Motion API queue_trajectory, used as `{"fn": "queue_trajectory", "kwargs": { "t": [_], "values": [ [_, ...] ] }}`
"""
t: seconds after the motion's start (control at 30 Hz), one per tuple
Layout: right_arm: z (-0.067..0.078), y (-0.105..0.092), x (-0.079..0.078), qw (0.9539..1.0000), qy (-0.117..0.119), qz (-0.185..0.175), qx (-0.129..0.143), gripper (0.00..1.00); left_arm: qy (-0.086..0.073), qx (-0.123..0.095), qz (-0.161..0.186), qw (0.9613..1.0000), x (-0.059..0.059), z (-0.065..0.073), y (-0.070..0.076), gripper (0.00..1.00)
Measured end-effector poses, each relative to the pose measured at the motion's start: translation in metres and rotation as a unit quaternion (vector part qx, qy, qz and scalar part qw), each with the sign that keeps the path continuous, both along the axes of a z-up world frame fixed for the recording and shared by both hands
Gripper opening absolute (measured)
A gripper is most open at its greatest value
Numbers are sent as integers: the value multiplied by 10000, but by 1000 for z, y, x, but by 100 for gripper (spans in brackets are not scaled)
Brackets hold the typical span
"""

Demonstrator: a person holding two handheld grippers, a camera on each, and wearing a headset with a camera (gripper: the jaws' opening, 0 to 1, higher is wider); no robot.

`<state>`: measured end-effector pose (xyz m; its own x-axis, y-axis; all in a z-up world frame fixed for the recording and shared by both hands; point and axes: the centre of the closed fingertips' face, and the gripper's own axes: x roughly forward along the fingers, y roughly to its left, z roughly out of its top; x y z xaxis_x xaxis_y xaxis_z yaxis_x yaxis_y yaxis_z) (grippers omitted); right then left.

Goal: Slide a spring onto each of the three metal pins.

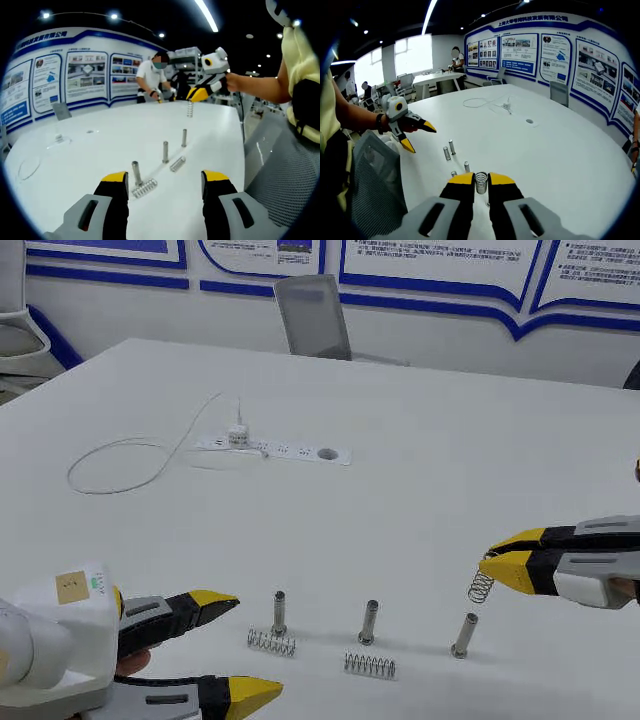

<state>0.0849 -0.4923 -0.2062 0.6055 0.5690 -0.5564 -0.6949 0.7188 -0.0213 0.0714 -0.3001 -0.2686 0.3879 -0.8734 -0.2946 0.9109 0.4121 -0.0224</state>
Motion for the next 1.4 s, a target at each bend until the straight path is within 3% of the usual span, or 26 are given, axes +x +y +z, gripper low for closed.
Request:
{"fn": "queue_trajectory", "kwargs": {
  "t": [0.43,1.07,1.4],
  "values": [
    [-30,-11,10,9997,161,-164,-104,11,73,-5,132,9999,0,-1,4,65],
    [-48,-13,15,9994,224,-220,-133,11,108,-9,128,9999,0,-3,1,64],
    [-67,-14,16,9989,344,-254,-166,11,122,-5,107,9999,0,-4,0,64]
  ]
}}
